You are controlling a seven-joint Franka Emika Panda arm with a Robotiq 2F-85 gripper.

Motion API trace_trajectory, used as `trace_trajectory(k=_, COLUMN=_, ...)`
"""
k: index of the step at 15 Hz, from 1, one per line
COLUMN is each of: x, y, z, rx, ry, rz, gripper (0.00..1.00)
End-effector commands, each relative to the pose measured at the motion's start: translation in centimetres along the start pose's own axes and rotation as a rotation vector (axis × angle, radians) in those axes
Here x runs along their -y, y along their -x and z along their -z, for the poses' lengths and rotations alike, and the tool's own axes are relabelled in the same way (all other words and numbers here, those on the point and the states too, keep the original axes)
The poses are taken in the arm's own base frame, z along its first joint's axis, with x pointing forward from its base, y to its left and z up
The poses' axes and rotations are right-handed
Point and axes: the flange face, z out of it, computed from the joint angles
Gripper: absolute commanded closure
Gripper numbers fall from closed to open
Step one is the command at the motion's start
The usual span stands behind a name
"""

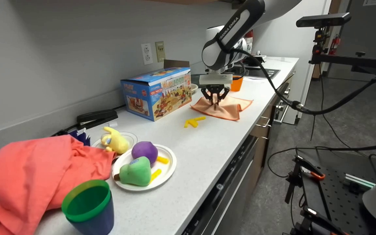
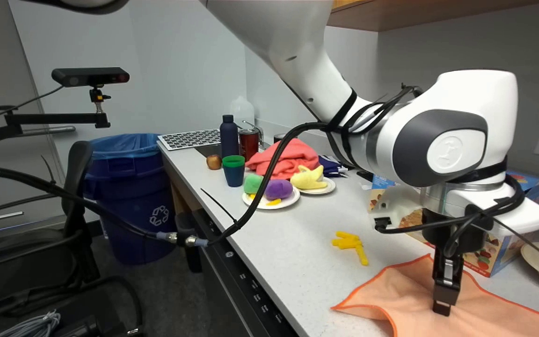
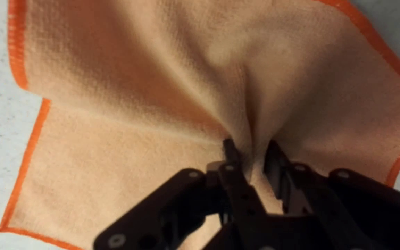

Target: Use the peach towel to wipe the countertop

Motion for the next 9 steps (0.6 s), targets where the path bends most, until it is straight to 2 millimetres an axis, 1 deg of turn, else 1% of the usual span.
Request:
trace_trajectory(k=1, x=2.0, y=3.4, z=3.2, rx=0.049, ry=-0.084, rz=0.097, gripper=1.0)
trace_trajectory(k=4, x=4.1, y=6.6, z=6.0, rx=0.078, ry=-0.162, rz=0.188, gripper=1.0)
trace_trajectory(k=6, x=5.2, y=8.2, z=7.6, rx=0.106, ry=-0.208, rz=0.232, gripper=0.99)
trace_trajectory(k=9, x=6.0, y=9.6, z=8.8, rx=0.143, ry=-0.243, rz=0.275, gripper=0.99)
